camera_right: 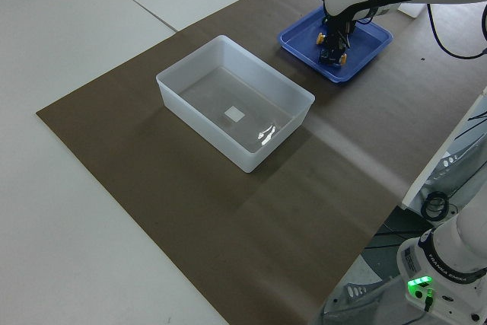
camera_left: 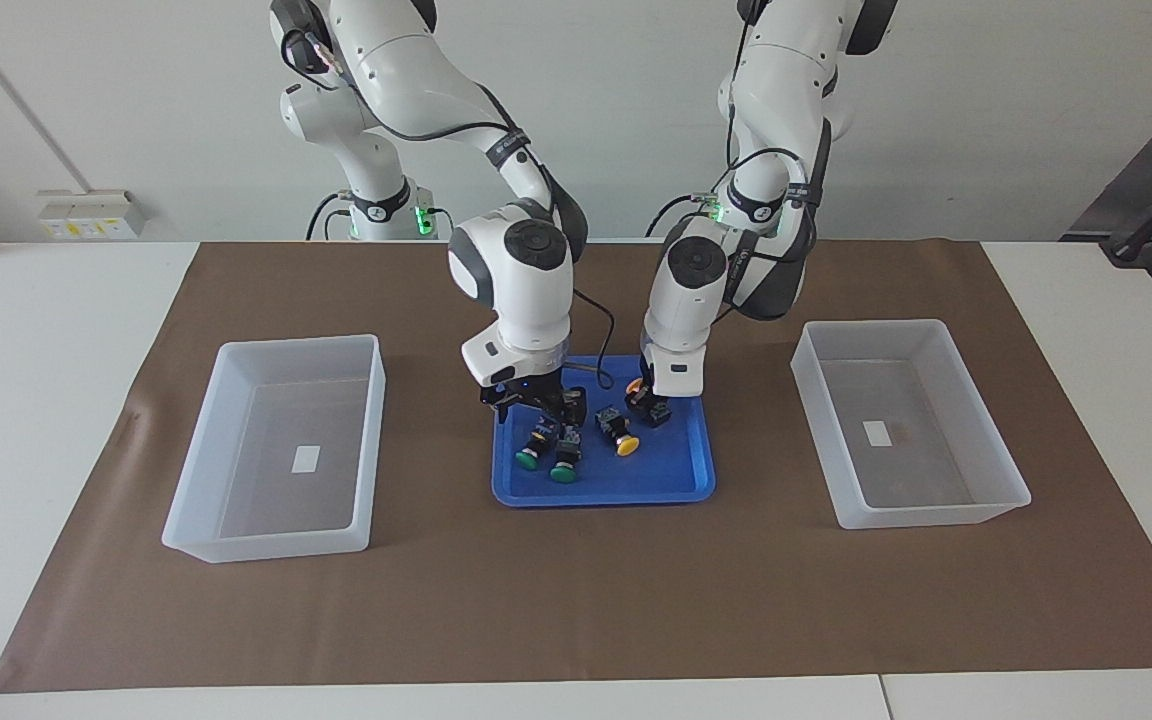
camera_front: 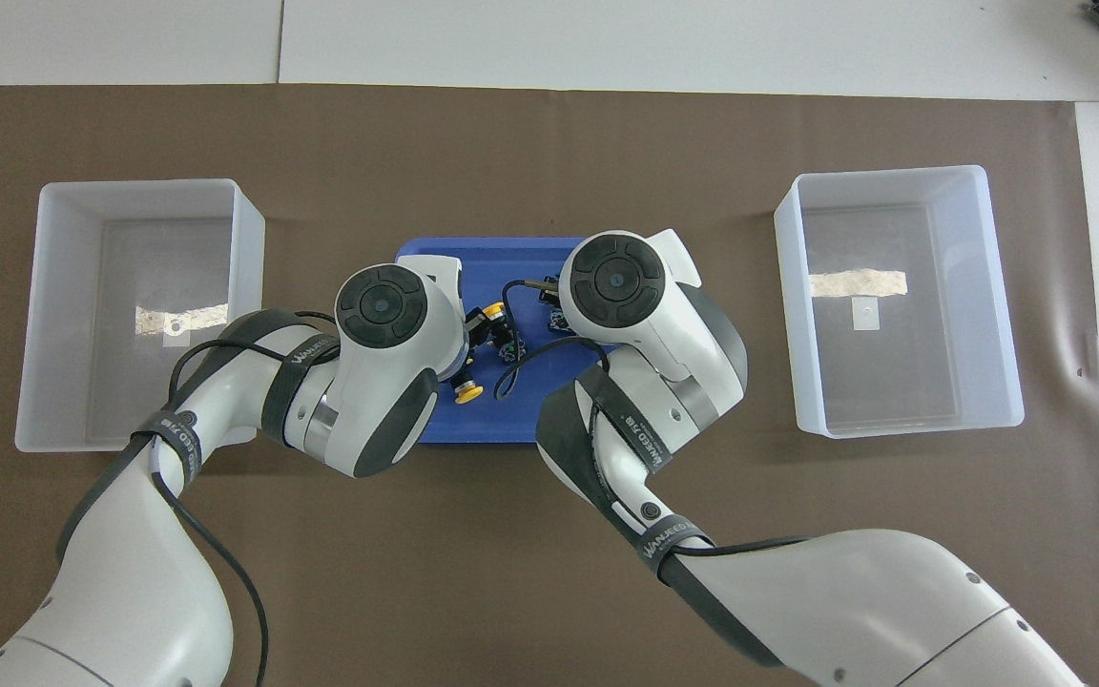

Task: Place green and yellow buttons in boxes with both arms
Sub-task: 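Grasp a yellow button with the left gripper and lift it out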

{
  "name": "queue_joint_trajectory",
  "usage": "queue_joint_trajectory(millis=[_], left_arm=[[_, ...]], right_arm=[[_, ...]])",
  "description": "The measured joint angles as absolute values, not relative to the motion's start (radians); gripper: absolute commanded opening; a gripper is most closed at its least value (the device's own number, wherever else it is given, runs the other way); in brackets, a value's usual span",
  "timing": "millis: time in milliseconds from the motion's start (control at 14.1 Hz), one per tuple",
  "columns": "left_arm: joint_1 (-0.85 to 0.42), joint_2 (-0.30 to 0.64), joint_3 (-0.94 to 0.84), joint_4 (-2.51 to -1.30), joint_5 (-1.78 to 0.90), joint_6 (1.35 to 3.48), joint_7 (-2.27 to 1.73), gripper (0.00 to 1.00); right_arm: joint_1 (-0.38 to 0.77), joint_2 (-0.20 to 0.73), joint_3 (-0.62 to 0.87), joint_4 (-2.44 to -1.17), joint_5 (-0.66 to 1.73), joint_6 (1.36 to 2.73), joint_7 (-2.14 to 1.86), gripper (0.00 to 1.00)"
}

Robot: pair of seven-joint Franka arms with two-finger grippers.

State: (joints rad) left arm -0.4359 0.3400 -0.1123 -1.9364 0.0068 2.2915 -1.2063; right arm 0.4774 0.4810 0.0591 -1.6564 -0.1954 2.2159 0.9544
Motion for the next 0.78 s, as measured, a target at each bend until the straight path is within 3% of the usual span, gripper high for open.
queue_joint_trajectory(millis=[638, 780], left_arm=[[-0.218, 0.171, -0.101, -1.828, -0.037, 2.013, -0.999, 0.0], [-0.162, 0.157, -0.099, -1.786, -0.04, 1.944, -0.927, 0.0]], right_arm=[[0.469, 0.507, 0.055, -1.692, -0.198, 2.275, 0.955, 0.66], [0.47, 0.507, 0.055, -1.71, -0.198, 2.301, 0.955, 0.46]])
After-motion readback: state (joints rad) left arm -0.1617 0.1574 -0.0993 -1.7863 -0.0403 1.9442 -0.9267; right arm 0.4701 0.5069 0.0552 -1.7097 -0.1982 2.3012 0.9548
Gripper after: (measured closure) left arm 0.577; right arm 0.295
